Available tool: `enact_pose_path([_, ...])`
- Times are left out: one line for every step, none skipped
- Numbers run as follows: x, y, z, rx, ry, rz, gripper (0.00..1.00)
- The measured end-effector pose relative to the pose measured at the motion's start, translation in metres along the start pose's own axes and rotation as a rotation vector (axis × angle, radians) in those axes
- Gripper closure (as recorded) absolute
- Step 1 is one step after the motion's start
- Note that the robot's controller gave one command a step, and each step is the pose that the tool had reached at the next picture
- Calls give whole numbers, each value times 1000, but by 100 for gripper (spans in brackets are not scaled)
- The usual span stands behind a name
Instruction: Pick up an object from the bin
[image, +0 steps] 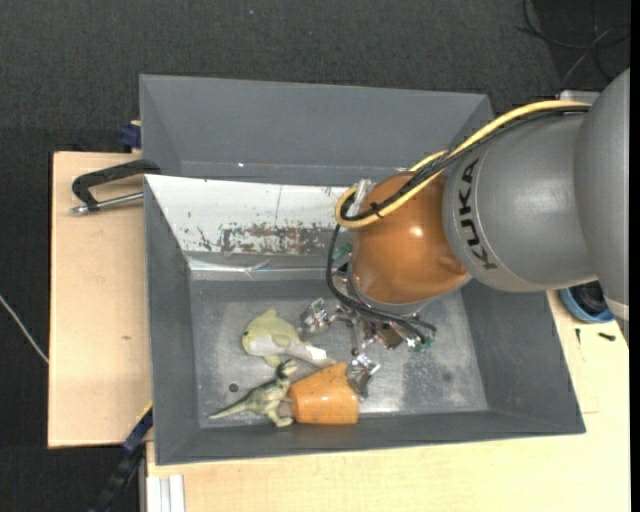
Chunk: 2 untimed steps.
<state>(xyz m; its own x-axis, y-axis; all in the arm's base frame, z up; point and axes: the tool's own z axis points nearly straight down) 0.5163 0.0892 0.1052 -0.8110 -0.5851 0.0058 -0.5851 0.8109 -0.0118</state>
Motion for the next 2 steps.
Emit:
enact_pose_path([-5,21,7,16,-16,-262,0])
enact_pose_path([-1,21,9,11,-5,-258,100])
